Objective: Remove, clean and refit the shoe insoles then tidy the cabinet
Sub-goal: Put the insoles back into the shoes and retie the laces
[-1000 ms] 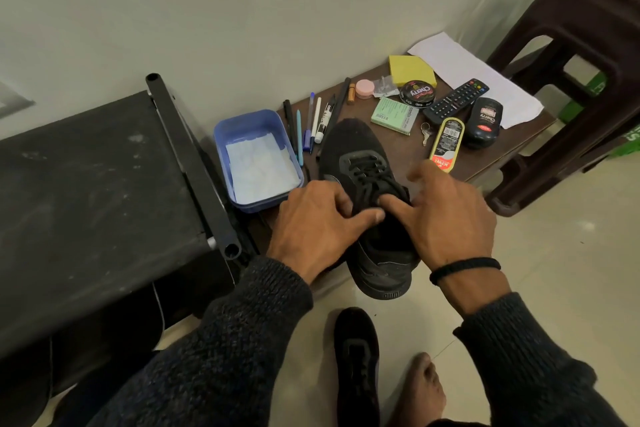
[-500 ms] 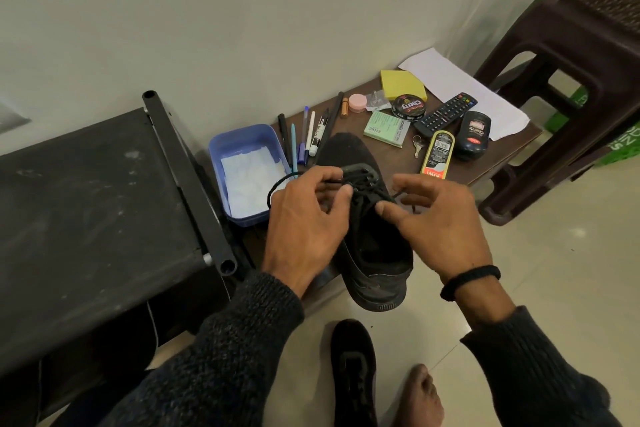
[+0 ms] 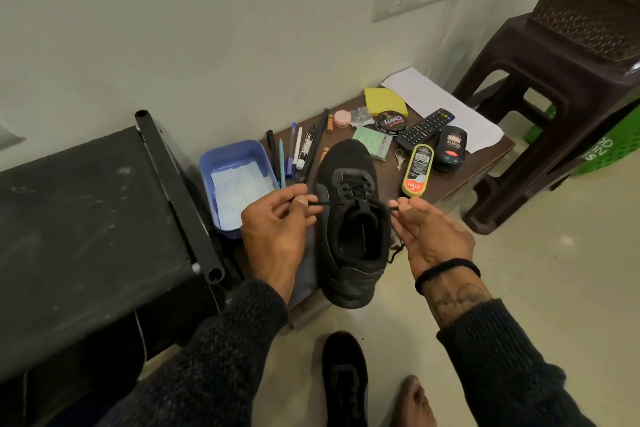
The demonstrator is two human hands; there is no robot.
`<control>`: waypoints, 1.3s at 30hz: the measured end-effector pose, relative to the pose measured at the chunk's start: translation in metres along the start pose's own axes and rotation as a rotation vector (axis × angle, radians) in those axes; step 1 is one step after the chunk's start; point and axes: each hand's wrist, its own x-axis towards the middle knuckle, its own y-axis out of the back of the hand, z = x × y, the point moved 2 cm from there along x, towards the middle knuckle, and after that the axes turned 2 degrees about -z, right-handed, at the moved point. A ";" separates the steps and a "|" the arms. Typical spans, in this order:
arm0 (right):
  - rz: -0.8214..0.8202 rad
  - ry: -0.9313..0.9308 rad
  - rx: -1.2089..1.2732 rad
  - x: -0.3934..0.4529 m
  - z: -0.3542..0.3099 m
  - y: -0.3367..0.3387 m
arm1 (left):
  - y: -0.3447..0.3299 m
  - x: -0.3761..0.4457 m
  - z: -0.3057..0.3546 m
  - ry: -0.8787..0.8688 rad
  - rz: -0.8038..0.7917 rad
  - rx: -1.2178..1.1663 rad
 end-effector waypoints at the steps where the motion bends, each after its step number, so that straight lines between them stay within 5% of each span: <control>1: -0.004 0.007 0.000 0.000 -0.001 0.001 | 0.001 -0.002 0.000 -0.003 -0.013 0.012; 12: -0.121 0.292 -0.040 -0.034 -0.052 -0.012 | 0.011 -0.005 0.069 -0.425 0.005 0.110; 22: -0.332 0.697 -0.305 -0.129 -0.158 -0.079 | 0.019 -0.017 0.236 -0.776 -0.193 0.288; 39: -0.494 0.905 -1.076 -0.208 -0.171 -0.119 | -0.022 -0.062 0.311 -0.862 -0.373 0.696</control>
